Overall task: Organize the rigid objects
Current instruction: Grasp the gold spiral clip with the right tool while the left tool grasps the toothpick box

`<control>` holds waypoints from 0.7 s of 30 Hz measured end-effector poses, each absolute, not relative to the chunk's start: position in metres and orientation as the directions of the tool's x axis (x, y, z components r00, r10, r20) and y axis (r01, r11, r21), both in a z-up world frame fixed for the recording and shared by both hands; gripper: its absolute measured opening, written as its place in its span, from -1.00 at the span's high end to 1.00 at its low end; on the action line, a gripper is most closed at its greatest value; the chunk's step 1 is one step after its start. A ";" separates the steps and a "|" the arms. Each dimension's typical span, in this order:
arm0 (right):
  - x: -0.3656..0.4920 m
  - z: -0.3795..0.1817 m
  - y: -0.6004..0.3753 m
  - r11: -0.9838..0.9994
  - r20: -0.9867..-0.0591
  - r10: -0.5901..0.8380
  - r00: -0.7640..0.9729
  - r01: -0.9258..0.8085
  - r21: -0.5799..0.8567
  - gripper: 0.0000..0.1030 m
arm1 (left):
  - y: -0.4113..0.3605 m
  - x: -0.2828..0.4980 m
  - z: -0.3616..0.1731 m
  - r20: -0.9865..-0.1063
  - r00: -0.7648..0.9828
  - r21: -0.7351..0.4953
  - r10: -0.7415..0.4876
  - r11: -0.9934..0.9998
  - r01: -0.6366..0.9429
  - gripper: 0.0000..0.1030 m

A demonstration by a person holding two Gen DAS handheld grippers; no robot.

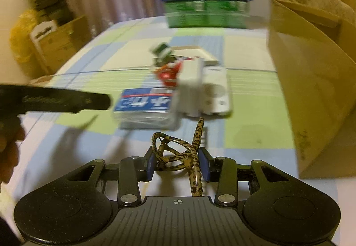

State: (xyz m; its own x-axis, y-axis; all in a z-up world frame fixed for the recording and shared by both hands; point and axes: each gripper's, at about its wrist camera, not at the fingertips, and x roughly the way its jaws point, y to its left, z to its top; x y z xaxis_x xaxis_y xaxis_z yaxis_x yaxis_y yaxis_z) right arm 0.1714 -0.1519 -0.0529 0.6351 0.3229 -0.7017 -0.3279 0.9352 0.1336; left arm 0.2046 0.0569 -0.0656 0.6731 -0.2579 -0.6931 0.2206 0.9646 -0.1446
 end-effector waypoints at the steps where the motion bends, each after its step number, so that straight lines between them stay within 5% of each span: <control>1: 0.172 -0.054 -0.150 0.929 -0.701 0.336 0.629 -0.342 0.139 0.29 | 0.058 0.204 -0.065 -0.691 0.674 -0.146 -0.259 0.964 0.221 -0.24; 9: 0.157 -0.055 -0.130 0.831 -0.696 0.470 0.543 -0.539 0.141 0.29 | 0.061 0.206 -0.063 -0.687 0.672 -0.178 -0.278 0.960 0.216 -0.40; 21: 0.165 -0.057 -0.173 0.934 -0.734 0.303 0.608 -0.341 0.104 0.29 | 0.015 0.227 -0.086 -0.720 0.645 -0.054 -0.254 0.948 0.313 -0.68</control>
